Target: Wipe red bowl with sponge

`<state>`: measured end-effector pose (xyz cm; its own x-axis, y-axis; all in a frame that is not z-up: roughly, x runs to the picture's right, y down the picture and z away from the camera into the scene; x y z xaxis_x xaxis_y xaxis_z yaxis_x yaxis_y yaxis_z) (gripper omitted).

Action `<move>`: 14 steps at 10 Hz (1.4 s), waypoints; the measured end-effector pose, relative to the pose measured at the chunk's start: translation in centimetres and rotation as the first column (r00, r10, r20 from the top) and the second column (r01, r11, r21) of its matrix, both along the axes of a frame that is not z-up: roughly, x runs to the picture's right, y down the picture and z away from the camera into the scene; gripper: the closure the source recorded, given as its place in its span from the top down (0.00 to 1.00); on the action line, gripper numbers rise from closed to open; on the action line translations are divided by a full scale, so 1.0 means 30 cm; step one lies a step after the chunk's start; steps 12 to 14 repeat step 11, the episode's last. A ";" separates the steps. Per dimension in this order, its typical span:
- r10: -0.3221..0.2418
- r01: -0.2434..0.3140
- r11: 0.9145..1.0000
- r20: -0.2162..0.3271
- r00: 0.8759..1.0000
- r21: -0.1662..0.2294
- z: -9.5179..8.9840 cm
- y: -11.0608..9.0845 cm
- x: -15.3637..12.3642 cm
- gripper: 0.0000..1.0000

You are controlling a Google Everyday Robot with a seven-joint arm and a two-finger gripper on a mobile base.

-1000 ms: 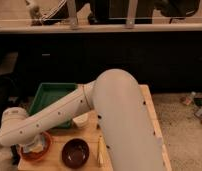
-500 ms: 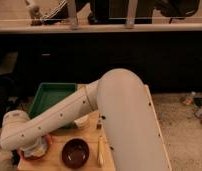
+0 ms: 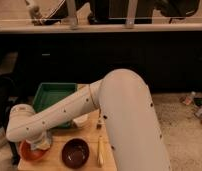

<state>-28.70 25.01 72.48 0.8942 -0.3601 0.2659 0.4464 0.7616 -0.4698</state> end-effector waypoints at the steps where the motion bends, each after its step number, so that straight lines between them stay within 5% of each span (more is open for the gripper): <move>1: -0.004 0.004 1.000 0.005 1.000 -0.001 0.009 -0.005 -0.015 0.48; 5: -0.030 0.031 0.999 0.054 0.998 -0.010 -0.007 0.012 -0.097 0.48; 14: -0.022 0.024 0.998 0.037 0.999 -0.050 -0.020 0.084 -0.021 0.48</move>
